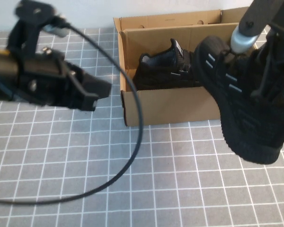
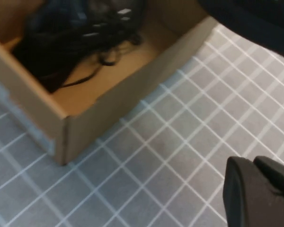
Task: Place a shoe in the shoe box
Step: Hand over the shoe
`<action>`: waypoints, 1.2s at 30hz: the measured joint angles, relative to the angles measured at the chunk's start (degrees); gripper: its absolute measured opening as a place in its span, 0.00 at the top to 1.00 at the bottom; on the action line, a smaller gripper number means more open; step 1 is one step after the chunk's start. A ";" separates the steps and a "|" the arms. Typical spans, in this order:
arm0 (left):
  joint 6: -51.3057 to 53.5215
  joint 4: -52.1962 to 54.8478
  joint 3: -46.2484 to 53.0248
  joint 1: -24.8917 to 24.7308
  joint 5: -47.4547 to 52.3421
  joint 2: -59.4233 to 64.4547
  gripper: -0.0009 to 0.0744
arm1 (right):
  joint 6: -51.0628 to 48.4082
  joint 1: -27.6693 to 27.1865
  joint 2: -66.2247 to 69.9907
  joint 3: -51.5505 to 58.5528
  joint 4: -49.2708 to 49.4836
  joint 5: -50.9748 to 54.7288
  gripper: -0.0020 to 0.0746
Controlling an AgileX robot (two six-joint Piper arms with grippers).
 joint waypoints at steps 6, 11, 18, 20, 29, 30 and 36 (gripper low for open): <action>4.34 -1.35 -8.53 0.00 8.12 7.69 0.99 | -7.54 -0.95 0.12 -3.59 5.68 0.14 0.95; 9.86 -6.88 -13.16 0.00 13.51 12.49 0.99 | -11.71 -0.95 0.12 -5.36 9.11 1.31 0.95; 19.28 -17.17 -17.97 0.00 20.25 16.79 0.87 | -23.64 -0.95 0.12 -5.50 17.80 5.18 0.95; 20.20 -17.85 -18.65 0.00 20.37 17.34 0.76 | -28.13 -0.95 0.12 -5.50 20.57 5.99 0.95; 26.15 -19.86 -19.04 0.00 20.73 17.81 0.37 | -49.10 -0.95 0.12 -5.50 31.77 9.86 0.95; 26.75 -19.99 -19.04 0.00 20.73 17.81 0.37 | -49.94 -0.95 0.12 -5.50 31.93 9.97 0.95; 29.39 -20.14 -19.04 -0.77 20.73 17.81 0.36 | -52.44 -0.95 0.12 -5.50 31.83 10.72 0.95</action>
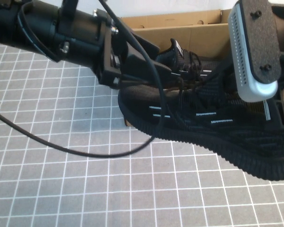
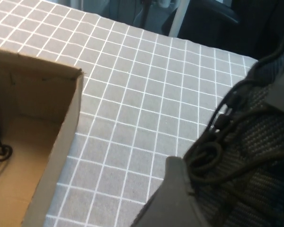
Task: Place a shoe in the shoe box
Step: Hand over the shoe
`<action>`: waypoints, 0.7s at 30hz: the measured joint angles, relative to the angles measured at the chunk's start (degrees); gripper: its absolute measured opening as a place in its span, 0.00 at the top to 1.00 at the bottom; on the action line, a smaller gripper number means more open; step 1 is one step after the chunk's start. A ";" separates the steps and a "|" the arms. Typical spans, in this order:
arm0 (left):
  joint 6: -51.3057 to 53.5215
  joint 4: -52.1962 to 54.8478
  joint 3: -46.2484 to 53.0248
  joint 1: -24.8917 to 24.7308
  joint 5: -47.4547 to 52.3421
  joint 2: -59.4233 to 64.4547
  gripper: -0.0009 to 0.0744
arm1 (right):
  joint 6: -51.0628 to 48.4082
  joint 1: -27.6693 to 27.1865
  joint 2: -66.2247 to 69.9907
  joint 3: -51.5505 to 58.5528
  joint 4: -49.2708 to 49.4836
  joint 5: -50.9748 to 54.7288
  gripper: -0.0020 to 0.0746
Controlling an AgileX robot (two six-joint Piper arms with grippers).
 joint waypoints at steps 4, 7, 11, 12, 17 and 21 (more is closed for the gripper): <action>1.03 0.68 0.00 -3.14 0.00 0.00 0.36 | -1.17 0.00 0.00 0.00 -0.24 0.00 0.95; 2.05 2.50 0.00 -5.77 0.00 0.00 0.36 | -1.31 0.00 0.00 0.00 -0.46 0.00 0.95; 4.44 4.00 0.00 -8.18 0.23 0.00 0.36 | -1.43 0.00 0.00 0.00 -0.46 -0.11 0.95; 5.01 4.13 0.00 -8.47 0.20 0.00 0.36 | -1.43 0.00 0.00 0.00 -0.46 -0.11 0.95; 6.79 4.92 0.00 -8.91 0.20 0.00 0.36 | -1.52 0.00 0.00 0.00 -0.58 -0.35 0.95; 8.17 4.92 0.00 -8.91 -0.16 1.09 0.36 | -1.66 0.00 0.00 0.00 -0.58 -0.35 0.95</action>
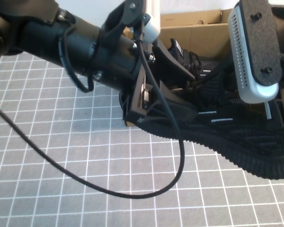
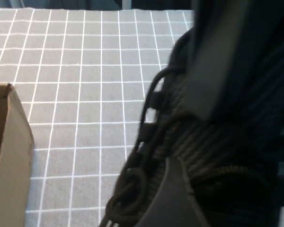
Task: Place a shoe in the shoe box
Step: Hand over the shoe
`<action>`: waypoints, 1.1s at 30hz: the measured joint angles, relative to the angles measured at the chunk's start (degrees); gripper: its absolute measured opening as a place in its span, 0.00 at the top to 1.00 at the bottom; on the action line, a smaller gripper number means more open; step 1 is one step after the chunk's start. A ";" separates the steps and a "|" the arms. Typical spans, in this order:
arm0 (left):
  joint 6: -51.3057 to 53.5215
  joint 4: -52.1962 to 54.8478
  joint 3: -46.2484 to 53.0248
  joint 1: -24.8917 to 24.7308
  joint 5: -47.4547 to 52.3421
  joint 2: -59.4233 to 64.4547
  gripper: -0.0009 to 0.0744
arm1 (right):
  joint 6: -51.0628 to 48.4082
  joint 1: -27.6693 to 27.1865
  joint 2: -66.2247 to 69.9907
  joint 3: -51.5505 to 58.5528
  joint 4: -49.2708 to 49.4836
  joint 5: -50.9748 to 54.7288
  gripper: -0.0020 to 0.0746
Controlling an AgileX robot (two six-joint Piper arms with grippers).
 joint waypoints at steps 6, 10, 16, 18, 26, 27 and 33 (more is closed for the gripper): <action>0.80 -2.33 -0.07 0.00 -0.66 4.57 0.36 | -1.33 0.00 0.00 0.00 -0.50 0.53 0.95; 0.95 -3.61 -0.24 0.00 -0.41 6.69 0.36 | -1.55 -0.05 0.08 0.00 -1.12 1.05 0.95; 0.95 -5.01 -0.36 -0.08 0.62 8.47 0.45 | -2.62 -0.05 0.12 0.00 -1.49 1.49 0.95; 0.85 -5.01 -0.36 -0.08 0.85 8.57 0.58 | -2.82 -0.05 0.12 0.00 -1.49 1.59 0.95; 1.36 -5.60 -0.50 -0.12 0.83 8.57 0.93 | 4.90 -0.05 0.12 0.10 -1.71 1.07 0.91; 1.36 -5.12 -0.50 -0.12 0.53 8.57 0.94 | 7.12 -0.05 0.12 0.10 -1.85 0.47 0.87; 1.36 -1.58 -0.50 -0.12 -4.48 9.48 0.95 | 21.62 -0.05 -0.38 0.00 -9.35 -3.50 0.56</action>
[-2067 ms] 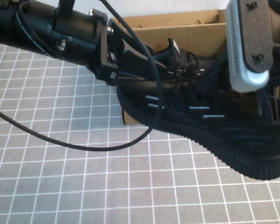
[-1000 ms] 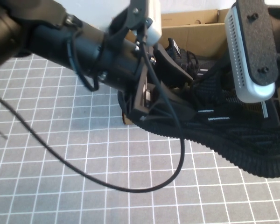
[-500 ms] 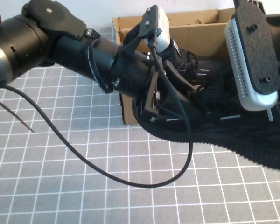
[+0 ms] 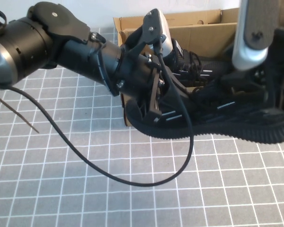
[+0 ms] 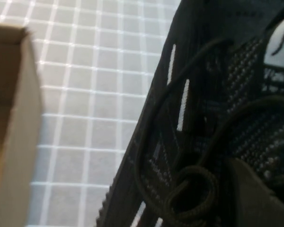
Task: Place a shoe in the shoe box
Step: Hand over the shoe, then adjust the shoe
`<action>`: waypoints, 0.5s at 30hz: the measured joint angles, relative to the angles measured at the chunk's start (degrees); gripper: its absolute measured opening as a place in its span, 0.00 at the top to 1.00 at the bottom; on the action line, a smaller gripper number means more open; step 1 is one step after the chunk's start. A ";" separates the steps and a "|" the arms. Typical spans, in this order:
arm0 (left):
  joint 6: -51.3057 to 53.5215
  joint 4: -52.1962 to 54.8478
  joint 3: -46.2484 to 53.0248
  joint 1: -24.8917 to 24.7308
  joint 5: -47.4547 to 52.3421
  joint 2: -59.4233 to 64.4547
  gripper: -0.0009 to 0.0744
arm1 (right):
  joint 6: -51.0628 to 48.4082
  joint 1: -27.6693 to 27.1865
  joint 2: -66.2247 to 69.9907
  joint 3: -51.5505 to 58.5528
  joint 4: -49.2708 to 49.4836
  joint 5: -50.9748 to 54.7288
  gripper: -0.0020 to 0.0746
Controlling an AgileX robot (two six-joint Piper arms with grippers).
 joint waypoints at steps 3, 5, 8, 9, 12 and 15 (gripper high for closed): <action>0.00 0.88 -1.13 0.00 -2.04 0.23 0.95 | 7.16 0.00 -1.39 -0.09 -6.45 -0.50 0.53; 0.00 1.26 -3.07 0.00 -3.01 0.23 0.96 | 12.76 0.00 -2.69 -0.09 -11.19 -0.32 0.56; 0.00 1.24 -6.99 0.00 -5.71 0.23 0.96 | 20.83 0.00 -4.68 -0.09 -16.76 1.37 0.68; 0.00 1.24 -7.95 0.00 -7.05 0.23 0.96 | 22.67 0.00 -5.22 -0.09 -17.89 2.26 0.73; 0.94 1.02 -10.24 0.00 -13.46 0.23 0.96 | 28.18 0.00 -6.80 -0.09 -20.09 6.51 0.89; 4.84 0.86 -10.73 0.00 -18.56 0.82 0.96 | 32.59 0.00 -7.74 -0.09 -20.78 9.30 0.97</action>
